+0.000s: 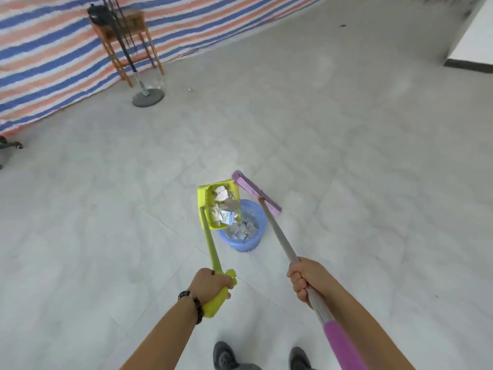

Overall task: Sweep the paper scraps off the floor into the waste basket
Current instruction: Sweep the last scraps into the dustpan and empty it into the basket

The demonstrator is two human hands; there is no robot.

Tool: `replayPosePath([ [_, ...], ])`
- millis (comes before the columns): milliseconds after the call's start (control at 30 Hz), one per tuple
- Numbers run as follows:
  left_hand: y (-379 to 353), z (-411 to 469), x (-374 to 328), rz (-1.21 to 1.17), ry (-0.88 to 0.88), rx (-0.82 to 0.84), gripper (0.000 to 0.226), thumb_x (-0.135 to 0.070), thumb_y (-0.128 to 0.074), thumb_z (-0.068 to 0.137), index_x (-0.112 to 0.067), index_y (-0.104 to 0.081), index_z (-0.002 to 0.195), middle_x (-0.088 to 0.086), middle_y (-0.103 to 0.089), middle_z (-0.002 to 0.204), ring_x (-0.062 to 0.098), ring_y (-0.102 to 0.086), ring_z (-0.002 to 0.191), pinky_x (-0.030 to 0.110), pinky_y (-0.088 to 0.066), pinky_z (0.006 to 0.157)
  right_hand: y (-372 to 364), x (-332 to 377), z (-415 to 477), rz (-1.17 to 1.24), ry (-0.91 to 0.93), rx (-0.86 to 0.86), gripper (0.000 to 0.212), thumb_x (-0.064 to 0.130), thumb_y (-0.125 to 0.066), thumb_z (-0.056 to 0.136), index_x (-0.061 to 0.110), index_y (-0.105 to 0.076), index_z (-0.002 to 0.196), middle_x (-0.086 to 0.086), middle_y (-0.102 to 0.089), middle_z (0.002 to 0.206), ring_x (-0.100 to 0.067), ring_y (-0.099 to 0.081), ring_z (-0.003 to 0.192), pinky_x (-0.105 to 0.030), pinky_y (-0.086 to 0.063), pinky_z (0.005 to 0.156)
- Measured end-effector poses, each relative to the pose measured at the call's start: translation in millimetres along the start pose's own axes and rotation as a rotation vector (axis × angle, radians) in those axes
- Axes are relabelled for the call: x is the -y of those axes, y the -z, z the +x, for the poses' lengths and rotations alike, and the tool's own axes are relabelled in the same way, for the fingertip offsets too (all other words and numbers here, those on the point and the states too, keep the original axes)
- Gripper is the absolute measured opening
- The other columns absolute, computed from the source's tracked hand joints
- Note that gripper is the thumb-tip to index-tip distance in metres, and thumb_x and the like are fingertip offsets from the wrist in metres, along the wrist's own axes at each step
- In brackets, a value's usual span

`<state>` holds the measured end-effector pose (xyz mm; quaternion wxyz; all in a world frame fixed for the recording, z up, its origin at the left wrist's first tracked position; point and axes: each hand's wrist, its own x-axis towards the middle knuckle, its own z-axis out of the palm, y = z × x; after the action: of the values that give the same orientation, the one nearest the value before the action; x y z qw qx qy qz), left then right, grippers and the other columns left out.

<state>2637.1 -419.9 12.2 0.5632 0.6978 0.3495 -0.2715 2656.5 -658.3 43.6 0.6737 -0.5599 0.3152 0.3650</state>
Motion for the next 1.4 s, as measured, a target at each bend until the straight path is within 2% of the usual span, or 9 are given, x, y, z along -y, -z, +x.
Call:
replayPosePath([
  [100,1.2,20.1,12.4,0.216,0.044,0.059,0.041,-0.009,-0.075,0.06,0.001,-0.051,0.093,0.017,-0.068,0.105,0.027,-0.069,0.074,0.043,-0.061,0.069,-3.7,-2.0,1.7,0.06,-0.044,-0.037,0.025,0.0,-0.05,0.089,0.015,-0.045,0.07,0.006,-0.04,0.049,-0.004,-0.034,0.034,-0.016,-0.031,0.032],
  [200,4.4,37.2,27.2,0.444,0.053,0.058,0.045,-0.02,-0.07,0.056,-0.01,-0.049,0.095,0.01,-0.065,0.101,0.027,-0.069,0.087,0.043,-0.06,0.077,-6.7,-9.0,3.4,0.128,-0.083,-0.061,0.029,-0.002,-0.052,0.087,0.017,-0.04,0.067,0.005,-0.037,0.05,-0.005,-0.033,0.035,-0.016,-0.031,0.033],
  [333,6.3,37.7,30.6,0.625,0.032,0.025,0.034,-0.022,-0.07,0.072,-0.012,-0.049,0.097,0.002,-0.057,0.092,0.018,-0.059,0.082,0.027,-0.049,0.061,-8.9,-19.6,1.9,0.184,-0.129,-0.087,0.03,-0.003,-0.052,0.086,0.016,-0.041,0.064,0.005,-0.036,0.05,-0.004,-0.032,0.035,-0.015,-0.031,0.031],
  [567,-2.7,29.7,50.8,0.779,-0.043,-0.053,0.03,-0.026,-0.066,0.081,-0.015,-0.042,0.096,-0.005,-0.045,0.079,0.012,-0.048,0.071,0.02,-0.034,0.05,1.0,-29.8,-1.5,0.246,-0.171,-0.118,0.032,-0.003,-0.051,0.086,0.016,-0.042,0.061,0.005,-0.036,0.049,-0.004,-0.032,0.033,-0.015,-0.031,0.029],
  [767,-15.1,24.5,51.6,0.776,-0.052,-0.094,0.031,-0.027,-0.066,0.081,-0.014,-0.043,0.099,-0.004,-0.048,0.082,0.015,-0.051,0.077,0.02,-0.035,0.05,16.6,-39.4,-6.2,0.0,-0.156,-0.129,0.022,-0.001,-0.05,0.084,0.013,-0.044,0.067,0.003,-0.041,0.049,-0.007,-0.034,0.037,-0.017,-0.031,0.033],
  [933,-25.3,19.6,42.3,0.741,-0.027,-0.089,0.034,-0.025,-0.069,0.079,-0.013,-0.045,0.1,0.0,-0.053,0.091,0.018,-0.055,0.084,0.023,-0.041,0.058,31.5,-43.8,-18.3,-0.132,-0.07,-0.069,0.019,-0.003,-0.049,0.082,0.012,-0.043,0.074,0.002,-0.041,0.05,-0.008,-0.033,0.038,-0.018,-0.03,0.035],
  [1133,-41.5,9.8,32.4,0.66,-0.034,-0.069,0.041,-0.025,-0.073,0.073,-0.011,-0.05,0.104,0.002,-0.057,0.093,0.019,-0.057,0.083,0.025,-0.044,0.06,37.6,-33.8,-18.4,-0.302,0.017,0.016,0.014,-0.004,-0.049,0.08,0.01,-0.046,0.08,0.001,-0.042,0.05,-0.011,-0.034,0.038,-0.02,-0.031,0.038],
  [1267,-45.4,1.6,22.2,0.566,-0.048,-0.076,0.039,-0.025,-0.075,0.067,-0.011,-0.051,0.095,0.005,-0.062,0.095,0.022,-0.062,0.087,0.031,-0.051,0.066,31.1,-36.7,-5.9,-0.412,0.007,0.013,0.013,-0.001,-0.05,0.08,0.009,-0.053,0.087,0.0,-0.046,0.051,-0.011,-0.038,0.038,-0.021,-0.033,0.04],
  [1400,-39.4,-3.9,10.1,0.28,-0.036,-0.07,0.041,-0.019,-0.075,0.055,-0.003,-0.053,0.086,0.011,-0.072,0.094,0.027,-0.07,0.075,0.043,-0.061,0.07,29.5,-35.3,-2.6,-0.453,0.013,0.005,0.01,-0.001,-0.049,0.08,0.007,-0.053,0.084,-0.002,-0.047,0.053,-0.011,-0.038,0.039,-0.021,-0.034,0.04],
])
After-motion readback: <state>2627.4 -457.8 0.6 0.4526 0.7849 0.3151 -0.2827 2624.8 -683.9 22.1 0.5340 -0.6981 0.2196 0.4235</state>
